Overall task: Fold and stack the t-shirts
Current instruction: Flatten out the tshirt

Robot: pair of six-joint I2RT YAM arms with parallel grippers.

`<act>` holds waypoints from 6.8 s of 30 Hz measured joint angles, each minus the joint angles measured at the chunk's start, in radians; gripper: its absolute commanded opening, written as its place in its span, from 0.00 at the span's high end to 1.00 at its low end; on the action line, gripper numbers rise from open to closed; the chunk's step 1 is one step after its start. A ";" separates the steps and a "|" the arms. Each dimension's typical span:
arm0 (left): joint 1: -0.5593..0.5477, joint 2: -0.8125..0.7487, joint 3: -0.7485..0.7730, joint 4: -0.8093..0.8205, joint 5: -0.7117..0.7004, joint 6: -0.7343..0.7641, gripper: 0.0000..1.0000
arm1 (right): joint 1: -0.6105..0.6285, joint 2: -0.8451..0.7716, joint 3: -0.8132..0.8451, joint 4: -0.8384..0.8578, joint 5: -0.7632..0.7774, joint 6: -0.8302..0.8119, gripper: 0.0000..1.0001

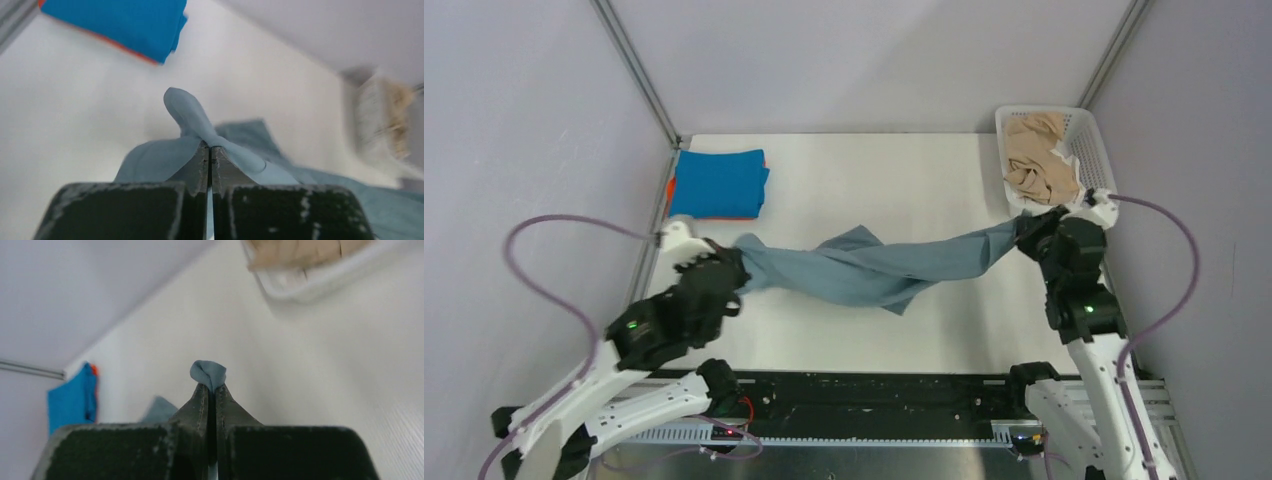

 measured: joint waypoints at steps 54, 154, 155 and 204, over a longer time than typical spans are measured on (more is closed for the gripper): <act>0.426 0.900 0.384 0.219 0.469 0.386 0.00 | 0.106 0.513 0.321 -0.095 0.076 -0.076 0.01; -0.135 0.706 -0.294 0.303 0.398 -0.245 1.00 | 0.587 0.554 -0.087 -0.126 0.311 -0.024 0.70; -0.126 0.699 -0.302 0.314 0.393 -0.249 1.00 | 0.578 0.553 -0.087 -0.126 0.305 -0.021 0.76; -0.023 0.383 1.147 0.240 0.340 0.886 1.00 | 0.385 -0.095 0.752 -0.231 -0.019 -0.104 1.00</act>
